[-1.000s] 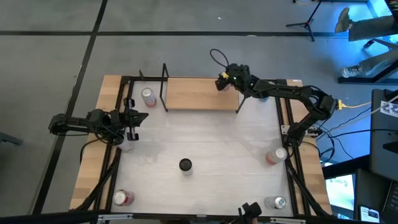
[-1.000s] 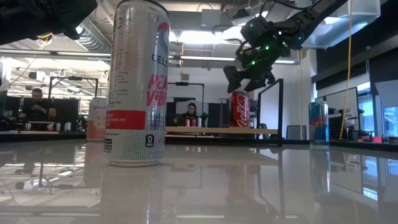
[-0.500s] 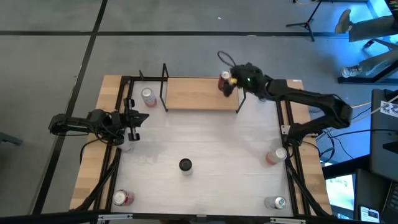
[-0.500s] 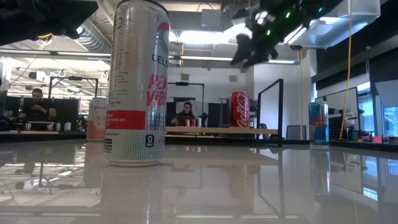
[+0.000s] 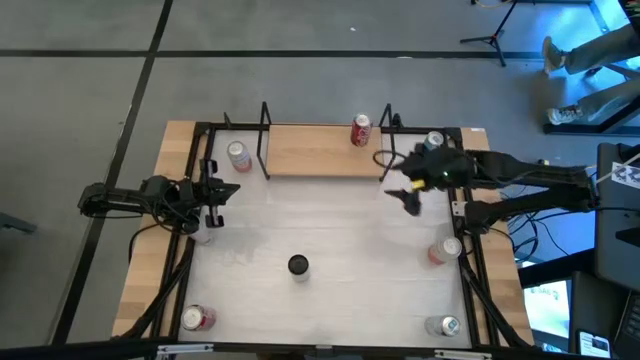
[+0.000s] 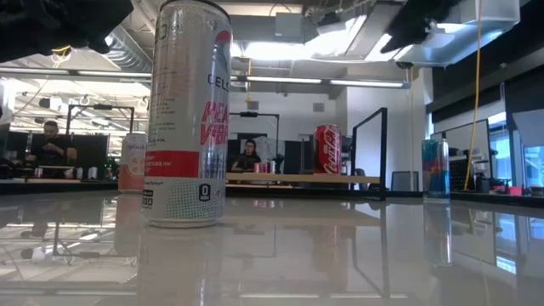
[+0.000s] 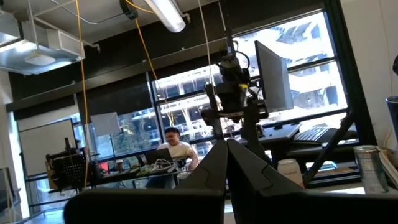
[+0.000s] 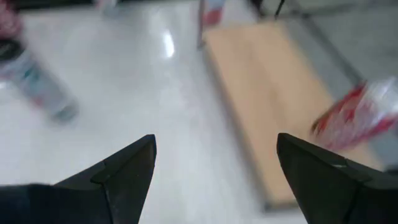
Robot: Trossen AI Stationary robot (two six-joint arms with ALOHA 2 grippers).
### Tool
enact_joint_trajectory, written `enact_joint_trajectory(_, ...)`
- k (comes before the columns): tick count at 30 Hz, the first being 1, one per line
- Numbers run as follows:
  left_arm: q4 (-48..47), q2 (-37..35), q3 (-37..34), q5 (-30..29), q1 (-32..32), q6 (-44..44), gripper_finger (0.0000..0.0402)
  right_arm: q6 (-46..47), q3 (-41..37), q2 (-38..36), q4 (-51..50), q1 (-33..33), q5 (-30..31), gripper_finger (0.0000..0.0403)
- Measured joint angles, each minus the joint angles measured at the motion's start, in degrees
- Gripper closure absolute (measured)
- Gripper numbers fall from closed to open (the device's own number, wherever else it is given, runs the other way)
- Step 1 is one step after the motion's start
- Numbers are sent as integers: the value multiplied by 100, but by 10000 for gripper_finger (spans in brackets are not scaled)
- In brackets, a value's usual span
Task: Place canned beverage on shelf
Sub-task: Put the top blue soda can on the shelf
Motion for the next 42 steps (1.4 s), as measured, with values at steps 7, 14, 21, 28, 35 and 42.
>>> enact_joint_trajectory(7,0,0,0,-20,0,0,400,1110,0,-120,-1476,598,72,72)
enact_joint_trajectory(14,0,0,0,-24,0,-2,400,1390,0,-71,-1952,581,2297,72)
enact_joint_trajectory(21,4,0,0,-186,0,-1,400,2010,2,-69,-1960,-165,3393,72)
enact_joint_trajectory(28,42,0,0,-197,0,-13,400,1458,2,120,-1917,-2067,2665,72)
enact_joint_trajectory(35,42,0,0,-197,0,-11,400,863,7,622,-1578,-3680,1766,72)
enact_joint_trajectory(42,42,0,0,-197,0,-4,400,501,7,1279,-1338,-4559,1321,72)
